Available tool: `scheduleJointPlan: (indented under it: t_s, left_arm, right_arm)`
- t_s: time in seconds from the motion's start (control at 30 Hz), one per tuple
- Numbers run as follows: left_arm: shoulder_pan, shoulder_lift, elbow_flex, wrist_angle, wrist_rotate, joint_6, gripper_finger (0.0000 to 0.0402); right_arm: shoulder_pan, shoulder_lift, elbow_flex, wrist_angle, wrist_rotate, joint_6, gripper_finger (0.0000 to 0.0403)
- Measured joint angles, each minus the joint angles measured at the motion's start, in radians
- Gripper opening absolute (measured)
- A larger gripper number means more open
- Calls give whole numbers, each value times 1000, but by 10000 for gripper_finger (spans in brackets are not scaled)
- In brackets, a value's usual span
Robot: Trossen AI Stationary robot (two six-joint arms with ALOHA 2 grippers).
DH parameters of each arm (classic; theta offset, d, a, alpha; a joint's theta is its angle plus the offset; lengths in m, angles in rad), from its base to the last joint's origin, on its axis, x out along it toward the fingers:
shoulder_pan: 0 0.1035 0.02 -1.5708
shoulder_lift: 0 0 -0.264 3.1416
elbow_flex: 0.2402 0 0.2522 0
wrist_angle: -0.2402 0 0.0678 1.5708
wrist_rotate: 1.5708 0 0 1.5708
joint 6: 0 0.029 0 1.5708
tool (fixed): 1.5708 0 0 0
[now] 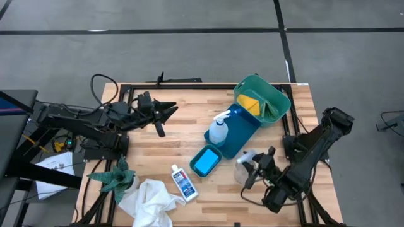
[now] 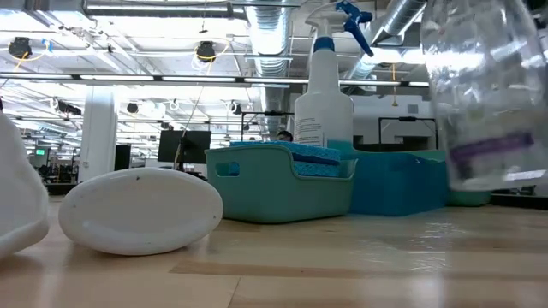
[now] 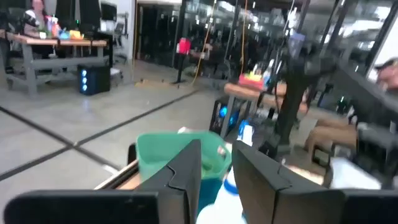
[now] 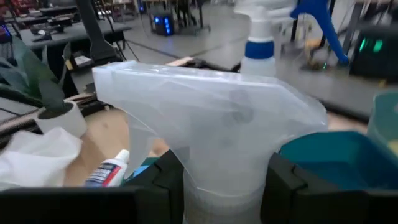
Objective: Pick & Place Kitchen Items
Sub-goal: Put the transparent spray bottle into the blue bin
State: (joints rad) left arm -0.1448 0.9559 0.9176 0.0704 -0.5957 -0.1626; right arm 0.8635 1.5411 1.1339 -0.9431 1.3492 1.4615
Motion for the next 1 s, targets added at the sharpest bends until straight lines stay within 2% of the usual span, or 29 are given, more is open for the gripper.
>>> scheduleJointPlan:
  t_s: [0.17,0.33,0.53,0.83,1.0]
  left_arm:
    - [0,30,0,101,0,-5,87]
    - [0,35,0,142,0,-57,87]
    - [0,35,0,179,1,-62,87]
    - [-13,35,0,183,9,-63,87]
    - [-27,35,0,182,10,-62,87]
  right_arm:
    - [-10,97,0,17,82,41,128]
    - [-9,172,0,47,107,109,128]
    - [-5,199,1,69,137,111,132]
    - [-22,169,0,75,83,61,203]
    - [-12,164,0,72,60,51,224]
